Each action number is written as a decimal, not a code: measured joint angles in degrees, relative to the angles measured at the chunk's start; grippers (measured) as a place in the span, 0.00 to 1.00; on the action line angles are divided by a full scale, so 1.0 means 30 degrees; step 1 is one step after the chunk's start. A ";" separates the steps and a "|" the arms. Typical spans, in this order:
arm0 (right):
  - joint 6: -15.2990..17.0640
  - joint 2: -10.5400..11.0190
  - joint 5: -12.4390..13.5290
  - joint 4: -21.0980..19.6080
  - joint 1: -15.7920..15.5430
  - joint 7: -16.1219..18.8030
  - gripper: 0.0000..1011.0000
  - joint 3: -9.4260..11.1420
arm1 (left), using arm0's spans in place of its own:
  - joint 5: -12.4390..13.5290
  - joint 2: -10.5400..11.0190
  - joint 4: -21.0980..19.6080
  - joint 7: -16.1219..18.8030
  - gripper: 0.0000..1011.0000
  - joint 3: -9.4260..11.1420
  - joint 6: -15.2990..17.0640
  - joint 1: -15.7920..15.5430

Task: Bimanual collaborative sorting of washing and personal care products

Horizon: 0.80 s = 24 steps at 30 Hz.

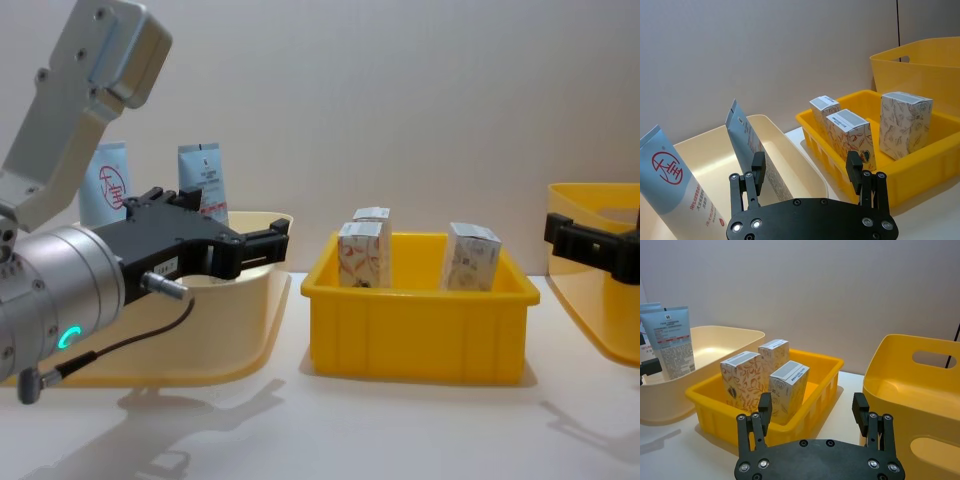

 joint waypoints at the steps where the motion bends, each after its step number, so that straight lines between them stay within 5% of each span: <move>1: 0.0000 0.0000 0.0000 0.0000 0.0000 0.0000 0.99 0.0000 | 0.0000 0.0000 0.0000 0.0001 0.99 -0.0001 0.0000 0.0000; 24: 0.0000 0.0000 -0.0001 0.0000 0.0000 0.0000 0.99 0.0000 | 0.0002 0.0000 -0.0001 0.0000 0.99 -0.0001 -0.0001 0.0000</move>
